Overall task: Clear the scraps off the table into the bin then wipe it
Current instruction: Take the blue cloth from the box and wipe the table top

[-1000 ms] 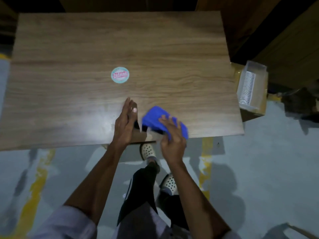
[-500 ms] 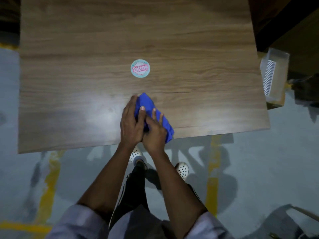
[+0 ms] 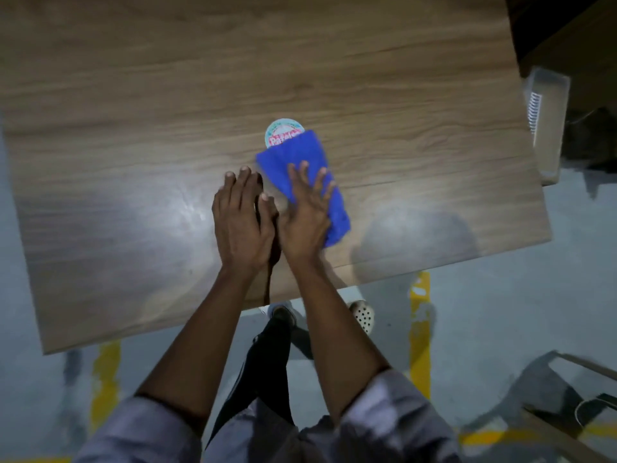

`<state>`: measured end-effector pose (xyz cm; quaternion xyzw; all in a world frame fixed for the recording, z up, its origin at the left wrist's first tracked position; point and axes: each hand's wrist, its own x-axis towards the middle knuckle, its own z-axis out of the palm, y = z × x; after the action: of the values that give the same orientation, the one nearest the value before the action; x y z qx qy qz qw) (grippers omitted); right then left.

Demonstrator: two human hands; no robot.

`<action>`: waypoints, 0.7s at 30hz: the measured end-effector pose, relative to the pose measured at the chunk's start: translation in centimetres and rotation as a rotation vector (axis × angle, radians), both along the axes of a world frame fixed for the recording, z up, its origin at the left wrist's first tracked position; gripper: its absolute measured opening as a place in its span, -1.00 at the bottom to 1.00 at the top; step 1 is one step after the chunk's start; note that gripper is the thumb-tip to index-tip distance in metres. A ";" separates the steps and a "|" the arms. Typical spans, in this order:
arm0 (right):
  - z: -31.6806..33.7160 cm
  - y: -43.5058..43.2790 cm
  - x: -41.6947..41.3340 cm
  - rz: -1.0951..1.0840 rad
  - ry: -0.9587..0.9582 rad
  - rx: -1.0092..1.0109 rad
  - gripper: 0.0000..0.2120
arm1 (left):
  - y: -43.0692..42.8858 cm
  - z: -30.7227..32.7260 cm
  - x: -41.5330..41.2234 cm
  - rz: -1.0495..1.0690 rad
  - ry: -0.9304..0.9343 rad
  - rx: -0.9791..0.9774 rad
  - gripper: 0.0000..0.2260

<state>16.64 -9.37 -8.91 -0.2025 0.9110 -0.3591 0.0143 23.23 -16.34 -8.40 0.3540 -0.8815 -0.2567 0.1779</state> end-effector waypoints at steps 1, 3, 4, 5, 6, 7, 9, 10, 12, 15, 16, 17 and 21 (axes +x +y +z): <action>0.8 -1.6 0.6 0.055 -0.097 -0.085 -0.53 | -0.6 0.8 -0.2 0.055 0.043 0.053 -0.68; 3.2 -3.6 0.3 0.121 -0.460 -0.248 -0.57 | -2.1 2.7 -0.5 0.179 0.094 0.134 -0.71; 4.3 -4.0 -0.4 0.102 -0.674 -0.352 -0.57 | -2.9 3.3 -0.5 0.204 0.102 0.133 -0.71; 5.0 -4.0 -1.2 0.072 -0.826 -0.475 -0.58 | -3.6 3.7 -0.5 0.191 0.114 0.107 -0.72; 5.8 -3.5 -1.8 0.006 -0.846 -0.546 -0.58 | -4.1 3.9 -0.5 0.151 0.131 0.073 -0.74; 6.3 -2.5 -2.2 -0.085 -0.759 -0.553 -0.57 | -4.5 3.7 -0.6 0.106 0.145 0.054 -0.76; 5.7 0.1 -2.8 -0.266 -0.409 -0.479 -0.52 | -5.0 3.1 -1.2 0.050 0.145 0.028 -0.79; 4.9 1.3 -3.3 -0.331 -0.231 -0.412 -0.48 | -5.1 2.7 -1.6 0.028 0.127 0.005 -0.79; 3.0 2.4 -4.7 -0.401 -0.072 -0.205 -0.41 | -5.4 1.9 -2.6 -0.024 0.085 -0.046 -0.78; -0.3 0.4 -5.4 -0.346 -0.016 0.147 -0.34 | -6.2 1.3 -4.0 -0.076 0.095 -0.100 -0.78; -1.1 -0.9 -5.4 -0.301 0.034 0.160 -0.34 | -6.3 1.2 -4.3 -0.091 0.117 -0.115 -0.78; -1.7 -2.5 -5.5 -0.253 0.066 0.114 -0.39 | -6.3 1.2 -4.6 -0.101 0.140 -0.128 -0.79; -0.2 -9.9 -5.1 0.030 -0.061 -0.159 -0.61 | -8.1 1.7 -5.9 0.033 0.220 -0.076 -0.85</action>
<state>11.54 -19.23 -9.08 -0.2058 0.8756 -0.4358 0.0314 17.34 -24.40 -6.65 0.3314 -0.8598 -0.2574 0.2910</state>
